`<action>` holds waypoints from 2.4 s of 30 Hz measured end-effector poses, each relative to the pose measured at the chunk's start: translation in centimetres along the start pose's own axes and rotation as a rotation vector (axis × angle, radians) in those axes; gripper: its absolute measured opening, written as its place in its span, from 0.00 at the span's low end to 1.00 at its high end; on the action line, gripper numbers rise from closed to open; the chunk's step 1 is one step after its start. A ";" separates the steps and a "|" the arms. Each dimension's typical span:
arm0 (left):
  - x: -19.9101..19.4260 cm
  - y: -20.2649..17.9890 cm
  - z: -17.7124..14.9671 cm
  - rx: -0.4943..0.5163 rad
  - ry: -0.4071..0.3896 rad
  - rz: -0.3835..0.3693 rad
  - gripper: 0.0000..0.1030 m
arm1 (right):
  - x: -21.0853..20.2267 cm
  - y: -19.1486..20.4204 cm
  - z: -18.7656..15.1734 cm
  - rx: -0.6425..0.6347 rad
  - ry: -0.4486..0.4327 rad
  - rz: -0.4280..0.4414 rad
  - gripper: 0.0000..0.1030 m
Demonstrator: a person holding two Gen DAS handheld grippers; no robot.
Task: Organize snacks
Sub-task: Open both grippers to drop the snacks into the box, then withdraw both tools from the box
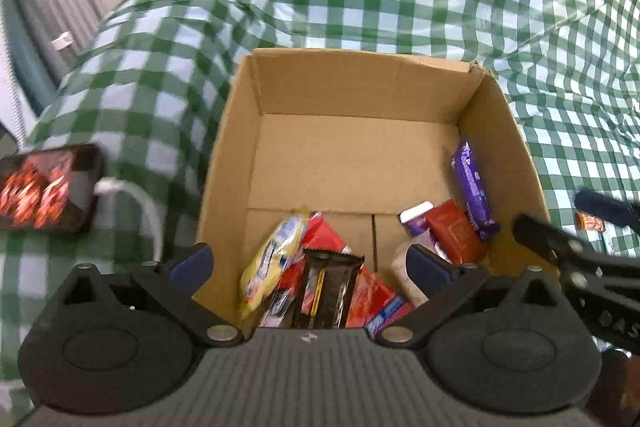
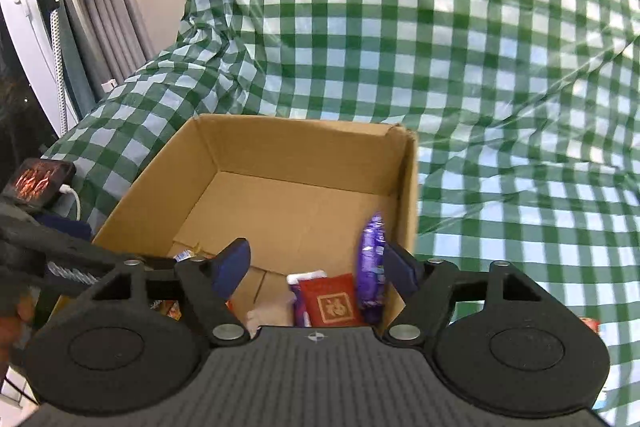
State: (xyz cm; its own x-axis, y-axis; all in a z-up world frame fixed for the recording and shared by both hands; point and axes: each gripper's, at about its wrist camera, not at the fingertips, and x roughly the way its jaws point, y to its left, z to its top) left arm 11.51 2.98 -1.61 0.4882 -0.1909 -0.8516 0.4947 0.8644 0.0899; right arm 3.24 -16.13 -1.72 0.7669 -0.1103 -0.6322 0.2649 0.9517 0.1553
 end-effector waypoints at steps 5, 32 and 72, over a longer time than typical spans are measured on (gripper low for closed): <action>-3.5 1.1 -5.3 -0.058 0.051 -0.020 1.00 | -4.3 1.5 -3.9 0.022 0.091 0.025 0.85; -19.1 -1.6 -18.3 -0.046 -0.127 -0.001 1.00 | -22.8 6.6 -12.0 -0.031 -0.075 0.012 0.95; -20.2 -2.1 -19.7 -0.028 -0.124 -0.009 1.00 | -25.1 5.8 -13.5 -0.001 -0.100 0.010 0.96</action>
State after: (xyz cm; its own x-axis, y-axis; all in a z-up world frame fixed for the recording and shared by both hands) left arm -13.56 14.21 5.19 0.5703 -0.2533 -0.7814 0.4797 0.8749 0.0665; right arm -22.33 -3.92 4.77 0.8242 -0.1289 -0.5514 0.2565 0.9531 0.1606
